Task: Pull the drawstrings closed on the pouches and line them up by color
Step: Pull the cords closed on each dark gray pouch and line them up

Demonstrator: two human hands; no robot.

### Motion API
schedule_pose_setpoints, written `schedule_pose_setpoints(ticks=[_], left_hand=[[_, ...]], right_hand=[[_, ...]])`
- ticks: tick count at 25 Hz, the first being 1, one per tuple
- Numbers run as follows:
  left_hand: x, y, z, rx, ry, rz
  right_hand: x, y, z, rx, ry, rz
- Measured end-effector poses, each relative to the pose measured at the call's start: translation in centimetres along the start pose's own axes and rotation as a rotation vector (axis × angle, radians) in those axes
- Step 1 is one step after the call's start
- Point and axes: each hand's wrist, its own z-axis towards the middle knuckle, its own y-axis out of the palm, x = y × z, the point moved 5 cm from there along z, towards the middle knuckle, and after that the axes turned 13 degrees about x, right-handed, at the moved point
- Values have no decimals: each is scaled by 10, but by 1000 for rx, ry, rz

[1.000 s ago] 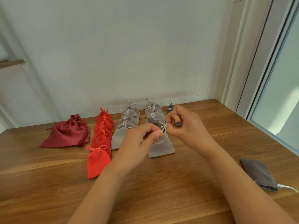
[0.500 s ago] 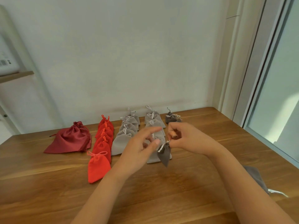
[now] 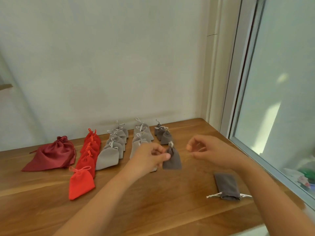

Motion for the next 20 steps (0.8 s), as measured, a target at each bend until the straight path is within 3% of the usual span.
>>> schedule_pose_setpoints(ticks=[3,7,13,20], left_hand=[[-3,3,42,130,-8,189],[-18,27,88,129,-72,348],[-43,46,114,218,-204,403],[-54,51,119,187,-186,531]], right_hand=[[46,-14,-6,-104,159,-258],[67,-13,-19,-212,272,-250],[70,-12,-18,-247,251,-294],[75,-17,-18,-354,274,-343]])
